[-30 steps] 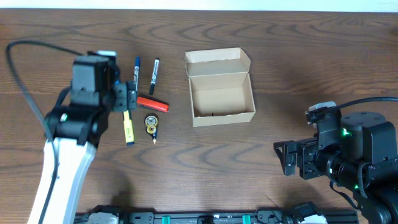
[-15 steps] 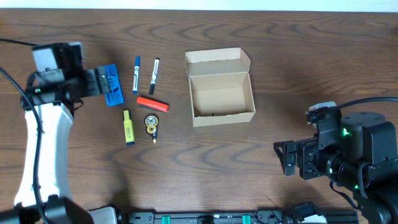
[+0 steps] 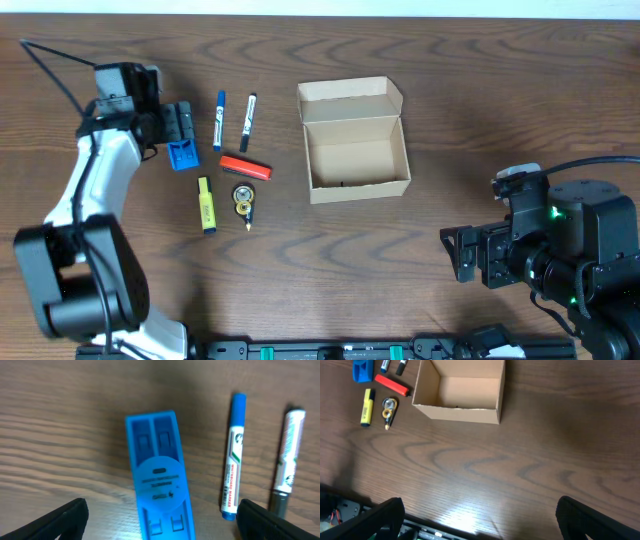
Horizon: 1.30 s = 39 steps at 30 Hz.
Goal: Pack container
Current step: 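Grasp the blue whiteboard duster with the left gripper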
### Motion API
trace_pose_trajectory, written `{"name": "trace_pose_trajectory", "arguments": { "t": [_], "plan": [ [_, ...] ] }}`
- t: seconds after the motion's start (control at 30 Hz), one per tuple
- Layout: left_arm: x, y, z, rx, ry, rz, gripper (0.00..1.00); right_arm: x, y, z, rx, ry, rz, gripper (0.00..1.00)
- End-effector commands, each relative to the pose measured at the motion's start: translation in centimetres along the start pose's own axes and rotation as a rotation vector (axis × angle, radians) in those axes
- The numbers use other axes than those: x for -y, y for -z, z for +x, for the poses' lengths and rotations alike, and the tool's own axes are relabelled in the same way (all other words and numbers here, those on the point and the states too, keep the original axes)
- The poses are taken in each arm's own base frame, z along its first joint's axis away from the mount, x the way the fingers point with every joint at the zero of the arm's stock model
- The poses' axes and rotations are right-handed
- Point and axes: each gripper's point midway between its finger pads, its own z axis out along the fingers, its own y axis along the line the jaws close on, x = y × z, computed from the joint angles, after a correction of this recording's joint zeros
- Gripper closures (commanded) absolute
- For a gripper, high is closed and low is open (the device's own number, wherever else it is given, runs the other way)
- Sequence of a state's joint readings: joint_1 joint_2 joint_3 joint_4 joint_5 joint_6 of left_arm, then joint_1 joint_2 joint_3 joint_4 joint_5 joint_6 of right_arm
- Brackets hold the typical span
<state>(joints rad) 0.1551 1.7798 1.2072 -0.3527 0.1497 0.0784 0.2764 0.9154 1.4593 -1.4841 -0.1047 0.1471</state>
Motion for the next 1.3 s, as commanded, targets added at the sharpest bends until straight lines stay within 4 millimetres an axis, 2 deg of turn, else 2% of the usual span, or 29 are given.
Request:
{"name": "trace_pose_trajectory", "arguments": {
  "t": [0.0,0.23,0.6,0.7,0.83,0.97,1.1,1.2,1.27],
  "plan": [
    [0.2,-1.9,-0.2,-0.018,0.001,-0.009,0.05,-0.2,0.0,0.1,-0.003,0.019,-0.008,0.01],
    [-0.1,-5.4,1.5,-0.068,0.013,-0.008,0.05,-0.2,0.0,0.1,-0.003,0.019,-0.008,0.01],
    [-0.5,-7.8,2.7,-0.096,0.023,-0.020,0.04,-0.2,0.0,0.1,-0.003,0.019,-0.008,0.01],
    [-0.6,-8.2,3.1,-0.104,0.024,-0.020,0.00,-0.2,0.0,0.1,-0.003,0.019,-0.008,0.01],
    [-0.7,-8.2,3.0,-0.101,0.023,-0.025,0.25,-0.2,0.0,0.1,-0.003,0.019,-0.008,0.01],
    [-0.6,-8.2,3.2,-0.108,0.027,-0.025,0.41,-0.2,0.0,0.1,-0.003,0.019,-0.008,0.01],
    [-0.8,-7.7,3.2,-0.117,0.049,-0.041,0.50,-0.2,0.0,0.1,-0.003,0.019,-0.008,0.01],
    [-1.0,-6.3,2.7,-0.109,0.046,-0.074,0.51,-0.2,0.0,0.1,-0.003,0.019,-0.008,0.01],
    [-0.7,-4.7,1.7,-0.084,0.031,-0.089,0.52,-0.2,0.0,0.1,-0.003,0.019,-0.008,0.01]
  ]
}}
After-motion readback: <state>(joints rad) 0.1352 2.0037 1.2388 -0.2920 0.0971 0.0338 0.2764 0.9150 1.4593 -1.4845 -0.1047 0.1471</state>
